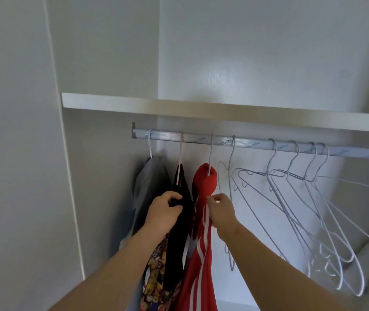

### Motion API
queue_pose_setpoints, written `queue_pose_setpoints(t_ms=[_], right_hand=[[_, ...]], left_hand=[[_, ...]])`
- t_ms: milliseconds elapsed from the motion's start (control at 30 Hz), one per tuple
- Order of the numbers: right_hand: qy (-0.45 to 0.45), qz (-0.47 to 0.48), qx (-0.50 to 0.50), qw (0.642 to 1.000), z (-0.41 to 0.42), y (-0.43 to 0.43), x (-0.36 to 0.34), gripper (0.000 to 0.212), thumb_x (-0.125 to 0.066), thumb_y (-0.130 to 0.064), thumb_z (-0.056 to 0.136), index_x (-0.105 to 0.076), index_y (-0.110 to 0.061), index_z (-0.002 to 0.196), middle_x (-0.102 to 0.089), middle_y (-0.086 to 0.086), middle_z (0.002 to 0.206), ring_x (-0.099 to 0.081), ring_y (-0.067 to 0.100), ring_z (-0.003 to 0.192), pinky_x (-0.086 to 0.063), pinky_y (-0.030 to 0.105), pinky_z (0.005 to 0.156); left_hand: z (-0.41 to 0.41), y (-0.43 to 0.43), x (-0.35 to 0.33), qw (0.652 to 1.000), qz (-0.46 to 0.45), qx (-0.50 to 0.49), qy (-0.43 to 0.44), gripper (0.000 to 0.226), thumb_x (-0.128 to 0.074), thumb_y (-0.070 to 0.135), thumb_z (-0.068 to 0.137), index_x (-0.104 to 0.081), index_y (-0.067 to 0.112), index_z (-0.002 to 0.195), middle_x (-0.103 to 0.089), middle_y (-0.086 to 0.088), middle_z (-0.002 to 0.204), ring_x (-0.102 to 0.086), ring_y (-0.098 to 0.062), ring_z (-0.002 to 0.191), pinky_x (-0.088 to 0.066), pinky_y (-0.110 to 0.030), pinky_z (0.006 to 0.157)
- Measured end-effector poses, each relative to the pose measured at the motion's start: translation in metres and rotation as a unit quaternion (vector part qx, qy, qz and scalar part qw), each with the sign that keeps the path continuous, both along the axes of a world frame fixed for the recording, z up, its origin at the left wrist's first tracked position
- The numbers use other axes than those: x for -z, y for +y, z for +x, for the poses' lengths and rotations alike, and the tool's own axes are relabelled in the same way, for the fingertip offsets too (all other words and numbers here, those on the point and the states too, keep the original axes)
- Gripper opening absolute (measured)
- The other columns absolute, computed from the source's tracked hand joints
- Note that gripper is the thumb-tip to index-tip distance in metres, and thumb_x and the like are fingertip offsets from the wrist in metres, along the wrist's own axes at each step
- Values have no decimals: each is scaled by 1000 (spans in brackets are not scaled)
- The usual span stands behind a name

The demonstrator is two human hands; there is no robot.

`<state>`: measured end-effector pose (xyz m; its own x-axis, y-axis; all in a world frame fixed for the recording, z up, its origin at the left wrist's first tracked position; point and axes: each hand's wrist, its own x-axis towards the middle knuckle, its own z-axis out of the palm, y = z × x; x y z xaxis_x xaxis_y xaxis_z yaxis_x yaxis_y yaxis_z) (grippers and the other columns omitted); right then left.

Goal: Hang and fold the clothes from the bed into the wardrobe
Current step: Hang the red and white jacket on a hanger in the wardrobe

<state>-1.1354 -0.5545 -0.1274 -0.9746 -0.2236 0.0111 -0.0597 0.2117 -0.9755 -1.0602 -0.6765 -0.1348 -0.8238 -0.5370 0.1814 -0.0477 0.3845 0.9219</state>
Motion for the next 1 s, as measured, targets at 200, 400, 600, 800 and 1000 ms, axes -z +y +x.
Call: queue_pose_setpoints(t_ms=[200,400,600,800,1000], right_hand=[[-29,-35,12,999,32,4,19,20,-47,-26,96,-53,-9,105,-57,5,85,-48,10,60,-35,19,48],[-85,-88,68,990,77,26,38,17,-46,-21,94,-54,-10,105,-54,3,77,-46,12,57,-37,22,48],[-140,-148,210,956,126,105,74,13,-48,-19,94,-57,-10,97,-54,2,71,-44,13,54,-35,20,45],[-189,-153,327,913,206,207,117,13,-46,-16,93,-55,-14,84,-51,2,70,-43,13,55,-37,21,49],[-232,-154,430,859,316,331,154,14,-47,-14,93,-54,-13,81,-50,4,69,-42,14,53,-33,21,48]], left_hand=[[27,20,0,984,-159,-74,-10,17,-56,23,90,-61,25,106,-49,-1,118,-51,-19,105,-48,-34,88],[56,61,11,988,-153,10,25,18,-52,24,93,-58,23,110,-52,7,104,-54,-9,90,-47,-17,75],[71,132,67,989,13,141,-50,16,-53,20,91,-51,32,101,-53,14,84,-54,-3,77,-37,-17,57],[124,227,112,950,88,257,-154,16,-52,15,90,-52,28,100,-59,6,86,-60,-13,75,-44,-25,61],[198,352,141,902,65,366,-218,11,-52,18,91,-55,28,92,-59,7,89,-60,-8,75,-45,-22,63]])
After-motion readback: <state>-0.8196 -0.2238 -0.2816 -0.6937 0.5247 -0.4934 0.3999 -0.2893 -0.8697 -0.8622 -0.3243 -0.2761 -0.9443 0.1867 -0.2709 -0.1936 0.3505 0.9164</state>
